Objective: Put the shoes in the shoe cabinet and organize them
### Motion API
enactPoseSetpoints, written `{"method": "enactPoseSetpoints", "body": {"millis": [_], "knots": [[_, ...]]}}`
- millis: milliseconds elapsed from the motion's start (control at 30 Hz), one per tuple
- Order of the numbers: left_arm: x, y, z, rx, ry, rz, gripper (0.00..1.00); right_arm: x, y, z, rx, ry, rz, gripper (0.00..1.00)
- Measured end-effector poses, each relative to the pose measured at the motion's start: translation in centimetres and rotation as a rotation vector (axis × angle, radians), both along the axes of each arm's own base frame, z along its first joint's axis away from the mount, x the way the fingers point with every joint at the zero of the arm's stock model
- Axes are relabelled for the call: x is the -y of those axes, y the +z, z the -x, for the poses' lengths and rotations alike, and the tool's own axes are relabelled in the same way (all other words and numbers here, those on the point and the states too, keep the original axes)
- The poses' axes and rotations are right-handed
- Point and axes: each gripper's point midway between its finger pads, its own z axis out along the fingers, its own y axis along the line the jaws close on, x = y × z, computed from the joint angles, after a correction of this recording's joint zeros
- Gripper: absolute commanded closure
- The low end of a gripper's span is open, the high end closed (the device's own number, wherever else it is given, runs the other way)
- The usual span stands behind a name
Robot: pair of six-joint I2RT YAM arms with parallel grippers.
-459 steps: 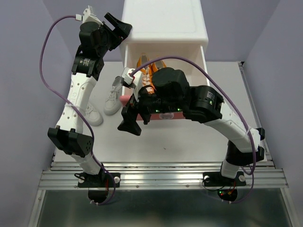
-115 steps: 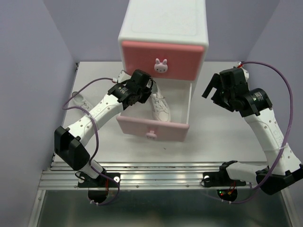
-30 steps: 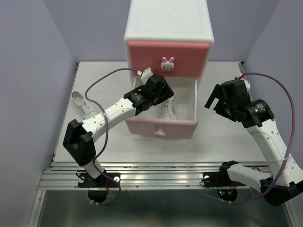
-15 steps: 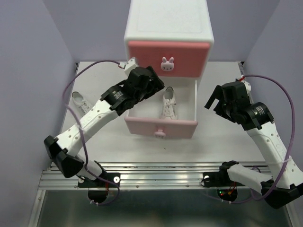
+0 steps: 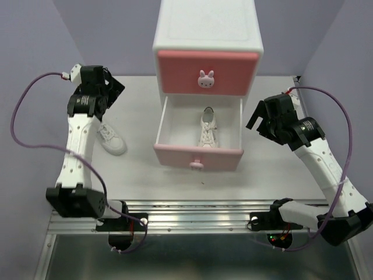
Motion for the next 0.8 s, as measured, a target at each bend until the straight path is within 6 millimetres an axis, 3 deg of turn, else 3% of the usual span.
{"method": "enactPoseSetpoints", "body": {"millis": [67, 133, 167, 267, 433, 600, 800], "knots": [[-2.7, -3.5, -2.9, -0.091, 0.042, 0.001, 0.05, -0.3, 0.0, -0.7, -0.012, 0.005, 0.008, 0.0], [-5.0, -7.5, -4.6, -0.193, 0.082, 0.019, 0.06, -0.7, 0.3, -1.6, -0.01, 0.016, 0.013, 0.0], [-6.8, -10.0, -5.1, -0.254, 0.121, 0.034, 0.07, -0.9, 0.4, -2.0, -0.01, 0.02, 0.015, 0.0], [-9.8, -13.6, -5.4, -0.344, 0.179, 0.058, 0.06, -1.2, 0.7, -2.6, -0.007, 0.032, 0.021, 0.0], [-12.7, -15.1, -5.4, -0.364, 0.229, 0.076, 0.08, -1.4, 0.7, -2.9, -0.012, 0.041, 0.023, 0.0], [-13.4, -17.5, -6.4, -0.409, 0.227, 0.062, 0.08, -1.4, 0.9, -3.0, -0.01, 0.043, 0.02, 0.0], [-14.1, -21.8, -6.3, -0.509, 0.245, 0.052, 0.12, -1.5, 1.0, -3.1, -0.009, 0.044, 0.02, 0.0]]}}
